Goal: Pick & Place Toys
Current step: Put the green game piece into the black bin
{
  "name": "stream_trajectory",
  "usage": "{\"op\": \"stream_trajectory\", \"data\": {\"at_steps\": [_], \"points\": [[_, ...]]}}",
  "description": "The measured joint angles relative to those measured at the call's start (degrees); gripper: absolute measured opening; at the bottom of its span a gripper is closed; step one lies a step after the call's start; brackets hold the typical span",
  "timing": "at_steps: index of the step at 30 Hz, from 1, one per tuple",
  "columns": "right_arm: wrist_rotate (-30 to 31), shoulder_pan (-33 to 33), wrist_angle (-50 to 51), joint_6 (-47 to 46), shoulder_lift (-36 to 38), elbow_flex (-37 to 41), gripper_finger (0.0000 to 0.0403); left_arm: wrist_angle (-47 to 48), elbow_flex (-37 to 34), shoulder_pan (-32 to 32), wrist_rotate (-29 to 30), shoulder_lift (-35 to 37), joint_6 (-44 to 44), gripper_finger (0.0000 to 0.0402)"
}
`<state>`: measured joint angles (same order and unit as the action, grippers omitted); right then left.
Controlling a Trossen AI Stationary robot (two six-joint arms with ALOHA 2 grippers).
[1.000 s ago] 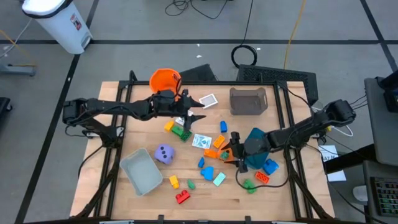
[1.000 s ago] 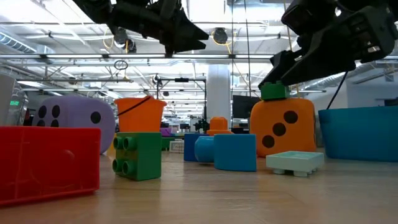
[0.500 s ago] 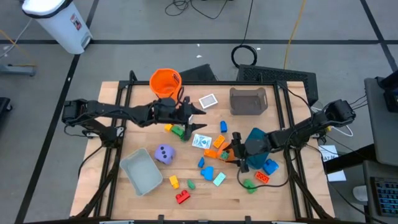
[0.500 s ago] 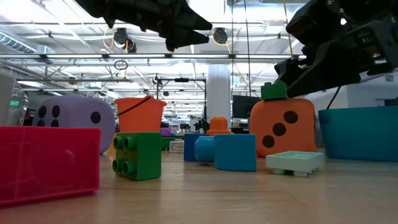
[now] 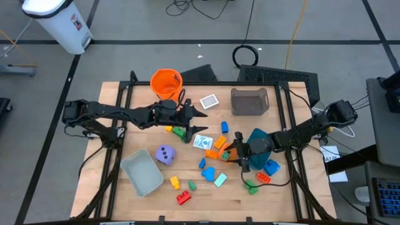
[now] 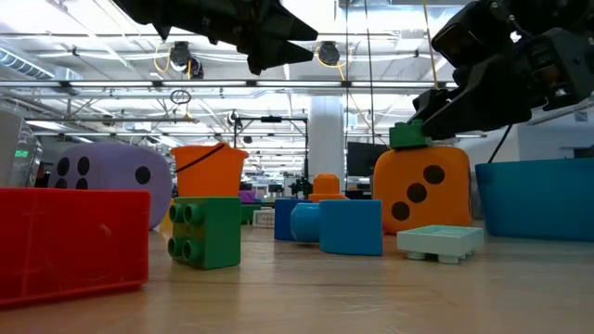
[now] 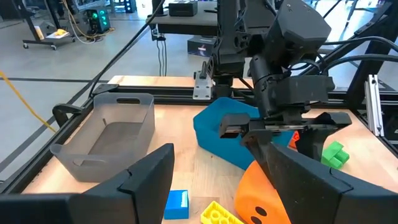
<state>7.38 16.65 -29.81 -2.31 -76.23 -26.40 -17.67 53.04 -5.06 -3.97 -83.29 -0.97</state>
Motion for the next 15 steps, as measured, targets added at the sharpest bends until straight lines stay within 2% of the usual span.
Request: {"op": "stream_trajectory", "data": {"at_steps": [15], "points": [[-0.1,-0.2,-2.2,0.3,-0.5,0.1,0.0244,0.3,0.0,0.0,0.0,0.0,0.5,0.0267]]}}
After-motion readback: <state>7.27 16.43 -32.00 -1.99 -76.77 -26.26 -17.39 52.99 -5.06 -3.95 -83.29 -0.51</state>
